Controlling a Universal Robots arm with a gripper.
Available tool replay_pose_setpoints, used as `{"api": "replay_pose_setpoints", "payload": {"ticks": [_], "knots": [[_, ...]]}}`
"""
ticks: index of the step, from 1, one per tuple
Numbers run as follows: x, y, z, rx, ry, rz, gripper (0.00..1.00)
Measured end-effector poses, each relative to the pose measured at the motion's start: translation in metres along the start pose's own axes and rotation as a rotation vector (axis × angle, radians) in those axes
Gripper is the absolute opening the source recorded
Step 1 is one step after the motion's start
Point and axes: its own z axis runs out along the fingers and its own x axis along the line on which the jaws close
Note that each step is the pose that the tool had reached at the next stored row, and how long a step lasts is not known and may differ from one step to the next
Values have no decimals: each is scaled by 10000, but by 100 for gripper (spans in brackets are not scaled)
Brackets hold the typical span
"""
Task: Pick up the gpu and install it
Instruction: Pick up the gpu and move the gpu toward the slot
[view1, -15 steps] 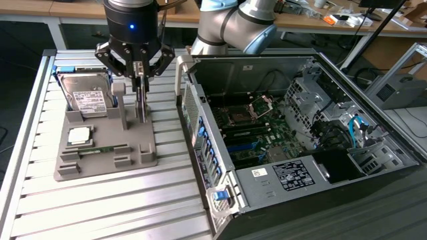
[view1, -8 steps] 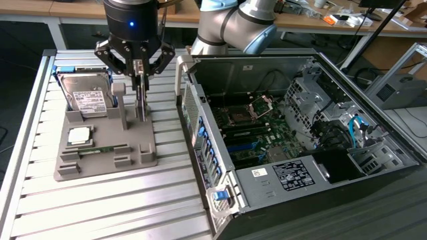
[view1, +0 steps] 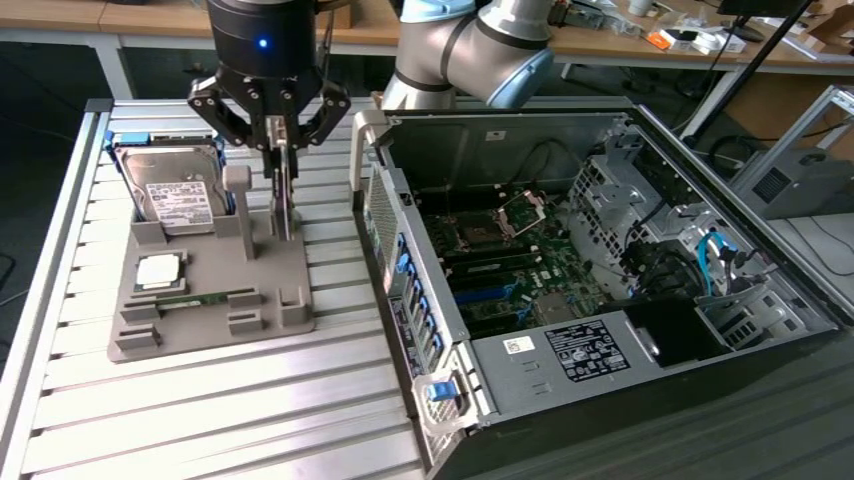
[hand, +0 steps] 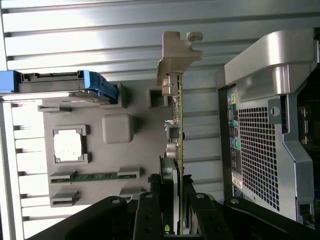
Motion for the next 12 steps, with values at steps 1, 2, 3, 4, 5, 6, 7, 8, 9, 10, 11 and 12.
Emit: {"api": "replay_pose_setpoints", "payload": {"ticks": [1,2,3,4,5,6,7,8,9,10,11,12], "knots": [[0,0,-7,0,0,0,27],[0,1,-15,1,1,0,27],[0,1,-19,1,0,0,27],[-1,1,-27,0,0,0,27],[-1,1,-35,1,1,0,27],[-1,2,-40,1,1,0,27],[-1,2,-45,0,1,0,27],[-1,2,-51,0,0,0,27],[-1,2,-56,0,0,0,27],[-2,3,-61,0,0,0,27],[-2,3,-66,0,0,0,27],[-2,3,-72,0,0,0,27]]}}
